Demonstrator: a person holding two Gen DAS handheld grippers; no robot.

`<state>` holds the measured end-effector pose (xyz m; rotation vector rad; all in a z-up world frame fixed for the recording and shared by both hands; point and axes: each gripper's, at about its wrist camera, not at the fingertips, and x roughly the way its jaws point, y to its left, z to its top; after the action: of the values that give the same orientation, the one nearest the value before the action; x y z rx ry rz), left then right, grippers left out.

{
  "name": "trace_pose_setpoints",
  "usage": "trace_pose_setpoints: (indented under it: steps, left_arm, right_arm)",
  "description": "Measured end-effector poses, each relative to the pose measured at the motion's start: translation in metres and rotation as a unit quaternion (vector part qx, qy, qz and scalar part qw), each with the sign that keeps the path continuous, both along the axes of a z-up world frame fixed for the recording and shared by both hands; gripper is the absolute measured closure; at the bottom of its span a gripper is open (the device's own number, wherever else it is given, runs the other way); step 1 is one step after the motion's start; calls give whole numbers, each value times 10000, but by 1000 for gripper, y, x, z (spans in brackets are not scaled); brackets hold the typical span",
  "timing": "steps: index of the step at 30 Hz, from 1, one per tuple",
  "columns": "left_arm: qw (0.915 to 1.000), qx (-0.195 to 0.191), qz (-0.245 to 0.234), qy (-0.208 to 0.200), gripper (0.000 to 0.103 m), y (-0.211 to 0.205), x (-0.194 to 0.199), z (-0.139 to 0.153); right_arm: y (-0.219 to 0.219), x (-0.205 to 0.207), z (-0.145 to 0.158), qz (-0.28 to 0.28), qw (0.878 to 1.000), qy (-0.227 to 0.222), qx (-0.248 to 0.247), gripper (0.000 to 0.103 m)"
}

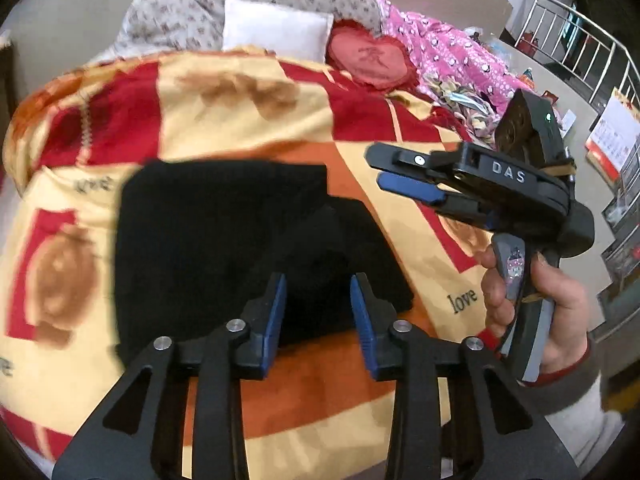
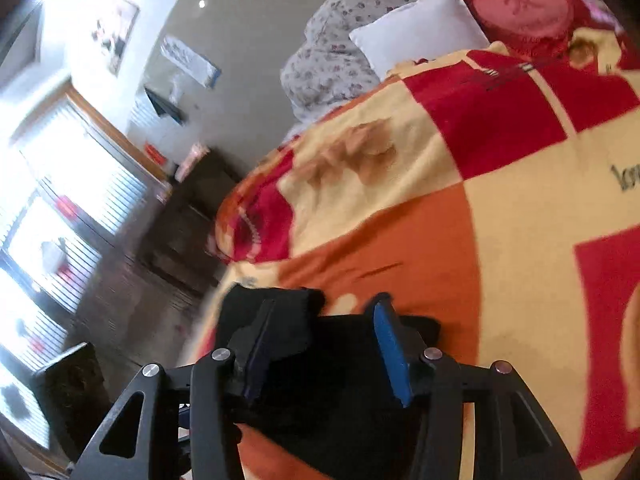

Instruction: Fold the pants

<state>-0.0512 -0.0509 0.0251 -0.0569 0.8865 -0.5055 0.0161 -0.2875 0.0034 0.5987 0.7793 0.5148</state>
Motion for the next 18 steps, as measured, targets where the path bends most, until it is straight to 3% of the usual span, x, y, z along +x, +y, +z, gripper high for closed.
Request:
trace_pose_setpoints:
  steps: [2,6,8,10,12,13,15,16,18]
  left_arm:
    - [9997,145,140,-167,65,13,-3,8]
    - [9967,385,660,-257,65,45,4,6]
    - [9946,527,891,-56,64,56,15,-8]
    - [9939,562,942,124,64,60,19,-24]
    - [9923,633,1026,270,64,60,22,-41]
    - [9914,689,1084,235,64,58,22,-45]
    - [9909,735,1111,188,62,56,20,-46]
    - [9913,704,1090,199,61,54,20,-44]
    - [9928,624,1001,222,61,52,19,-38]
  right_arm:
    - [16,1,-2,211,9998,37,33,41]
    - [42,13,-24,412,9980,415,-224,40]
    - [54,18,-38,488,9969,574,-208,40]
    - [67,19,-41,483,9968,463,-442,40]
    - [86,16,-37,637,9941,203,-859,53]
    - [92,17,-38,679,9932,178,-927,70]
    - [94,15,-35,677,9935,44,-915,78]
    - [92,13,-32,700,9935,-40,-893,87]
    - [84,9,-23,701,9936,-176,-867,88]
